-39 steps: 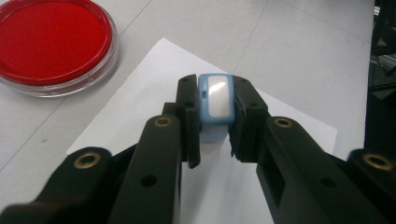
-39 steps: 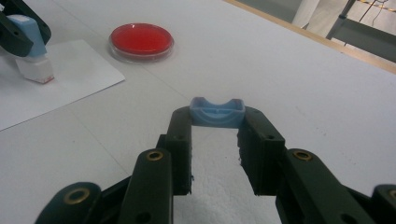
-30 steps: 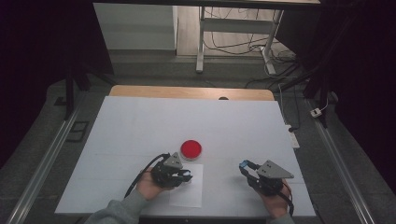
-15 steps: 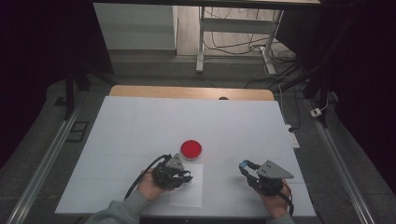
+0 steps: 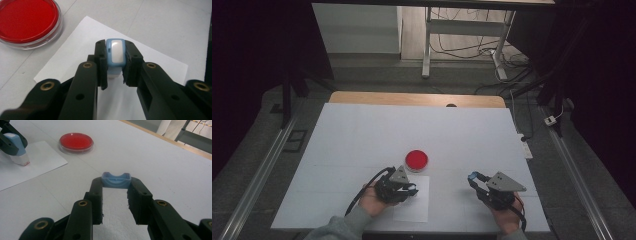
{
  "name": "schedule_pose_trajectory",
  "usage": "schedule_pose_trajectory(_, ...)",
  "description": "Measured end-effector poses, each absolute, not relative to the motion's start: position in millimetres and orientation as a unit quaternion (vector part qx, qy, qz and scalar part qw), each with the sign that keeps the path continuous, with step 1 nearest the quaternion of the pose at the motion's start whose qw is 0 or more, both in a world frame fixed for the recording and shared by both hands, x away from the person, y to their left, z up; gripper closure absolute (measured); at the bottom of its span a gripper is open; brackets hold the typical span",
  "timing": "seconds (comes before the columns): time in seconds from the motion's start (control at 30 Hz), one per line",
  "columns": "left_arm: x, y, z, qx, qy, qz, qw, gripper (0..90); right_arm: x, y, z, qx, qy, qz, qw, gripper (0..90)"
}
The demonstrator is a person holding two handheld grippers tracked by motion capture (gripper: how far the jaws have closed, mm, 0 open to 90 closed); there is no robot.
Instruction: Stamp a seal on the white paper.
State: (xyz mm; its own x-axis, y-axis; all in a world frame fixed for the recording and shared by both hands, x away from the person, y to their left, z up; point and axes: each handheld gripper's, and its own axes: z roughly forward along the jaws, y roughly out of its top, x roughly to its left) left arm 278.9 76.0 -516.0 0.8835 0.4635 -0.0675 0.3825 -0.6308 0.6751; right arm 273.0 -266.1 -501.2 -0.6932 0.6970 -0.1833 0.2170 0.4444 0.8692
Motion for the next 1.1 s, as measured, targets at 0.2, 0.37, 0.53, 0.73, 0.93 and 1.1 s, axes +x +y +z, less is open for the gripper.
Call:
schedule_pose_trajectory(0.2, 277.9, 74.8, -515.3, 0.904, 0.232, 0.062, 0.353, 75.8, 272.9, -266.3, -500.9, 0.284, 0.806, 0.442, 0.271, 65.9)
schedule_pose_trajectory(0.37, 277.8, 75.0, -515.9, 0.902, 0.235, 0.061, 0.356, 75.8, 272.6, -266.4, -500.8, 0.285, 0.805, 0.444, 0.271, 65.8)
schedule_pose_trajectory(0.53, 277.5, 74.6, -515.5, 0.904, 0.231, 0.064, 0.353, 75.8, 272.9, -266.4, -501.0, 0.284, 0.806, 0.442, 0.271, 65.9)
schedule_pose_trajectory(0.73, 277.3, 74.8, -515.6, 0.904, 0.231, 0.064, 0.353, 75.9, 273.0, -266.2, -501.2, 0.284, 0.806, 0.442, 0.271, 65.9)
schedule_pose_trajectory(0.93, 277.1, 74.7, -515.7, 0.904, 0.231, 0.065, 0.354, 75.8, 273.1, -266.5, -501.3, 0.284, 0.806, 0.444, 0.270, 65.9)
schedule_pose_trajectory(1.1, 277.1, 74.9, -515.8, 0.904, 0.231, 0.065, 0.354, 75.8, 273.2, -266.4, -501.4, 0.284, 0.806, 0.444, 0.270, 65.9)
